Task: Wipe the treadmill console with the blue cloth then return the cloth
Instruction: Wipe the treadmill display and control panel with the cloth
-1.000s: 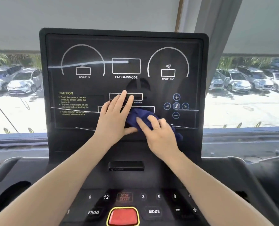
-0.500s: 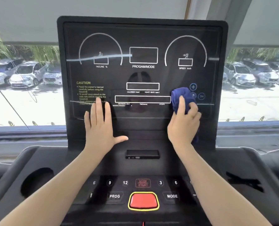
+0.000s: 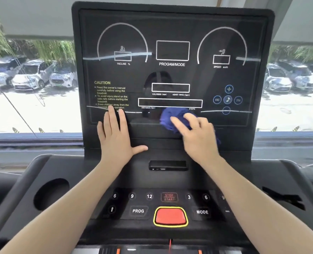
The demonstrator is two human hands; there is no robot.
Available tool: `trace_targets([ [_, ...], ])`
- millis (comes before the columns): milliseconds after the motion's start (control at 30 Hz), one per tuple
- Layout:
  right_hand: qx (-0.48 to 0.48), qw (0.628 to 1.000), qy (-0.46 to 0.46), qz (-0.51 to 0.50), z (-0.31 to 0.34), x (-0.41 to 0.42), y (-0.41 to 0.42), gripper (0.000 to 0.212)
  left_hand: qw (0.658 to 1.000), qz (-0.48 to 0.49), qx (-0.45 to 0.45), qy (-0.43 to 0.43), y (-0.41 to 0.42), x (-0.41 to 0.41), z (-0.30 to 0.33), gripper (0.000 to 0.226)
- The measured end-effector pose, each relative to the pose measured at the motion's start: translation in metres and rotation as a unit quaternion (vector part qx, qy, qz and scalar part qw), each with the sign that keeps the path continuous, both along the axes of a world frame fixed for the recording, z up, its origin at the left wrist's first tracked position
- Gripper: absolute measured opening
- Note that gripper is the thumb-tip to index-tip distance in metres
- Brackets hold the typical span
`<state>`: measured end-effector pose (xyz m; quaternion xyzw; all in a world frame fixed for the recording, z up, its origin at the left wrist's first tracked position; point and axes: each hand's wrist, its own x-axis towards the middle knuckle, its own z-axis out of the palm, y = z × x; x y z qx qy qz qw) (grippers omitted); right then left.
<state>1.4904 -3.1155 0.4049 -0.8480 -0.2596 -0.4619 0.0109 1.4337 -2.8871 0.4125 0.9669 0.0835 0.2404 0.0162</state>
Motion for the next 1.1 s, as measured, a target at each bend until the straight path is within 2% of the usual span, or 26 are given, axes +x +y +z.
trace_targets([
  [133, 0.129, 0.983, 0.003, -0.13, -0.006, -0.006, -0.006, 0.057, 1.0, -0.022, -0.011, 0.008, 0.007, -0.001, 0.003, 0.125],
  [233, 0.181, 0.974, 0.003, -0.139, -0.007, -0.009, 0.04, 0.057, 0.998, -0.068, -0.007, -0.007, 0.028, -0.008, 0.005, 0.105],
  [333, 0.154, 0.984, 0.01, -0.092, -0.01, -0.014, 0.078, 0.056, 0.994, -0.099, -0.002, -0.04, 0.055, -0.019, -0.002, 0.101],
  [467, 0.124, 0.989, 0.019, -0.084, -0.009, -0.021, 0.123, 0.051, 0.998, -0.055, -0.029, -0.009, 0.081, -0.029, -0.015, 0.107],
  [567, 0.095, 0.995, 0.04, -0.009, -0.009, -0.03, 0.166, 0.051, 0.995, -0.049, -0.085, 0.012, 0.093, -0.033, -0.022, 0.109],
  [633, 0.059, 0.996, 0.056, 0.023, -0.01, -0.039, 0.202, 0.05, 0.992, -0.062, -0.111, 0.023, 0.098, -0.034, -0.024, 0.102],
  [733, 0.043, 0.995, 0.084, 0.037, -0.008, -0.045, 0.237, 0.045, 0.994, -0.051, -0.093, 0.03, 0.101, -0.032, -0.029, 0.081],
  [800, 0.02, 0.996, 0.071, 0.041, -0.01, -0.044, 0.239, 0.045, 0.994, -0.048, -0.09, 0.023, 0.102, -0.03, -0.032, 0.077],
  [933, -0.071, 0.994, 0.037, 0.078, -0.014, -0.042, 0.213, 0.05, 0.99, -0.044, -0.128, 0.028, 0.099, -0.033, -0.033, 0.091],
  [1100, -0.139, 0.973, 0.028, 0.185, -0.014, -0.038, 0.163, 0.049, 0.993, -0.007, -0.109, 0.034, 0.09, -0.037, -0.023, 0.102],
])
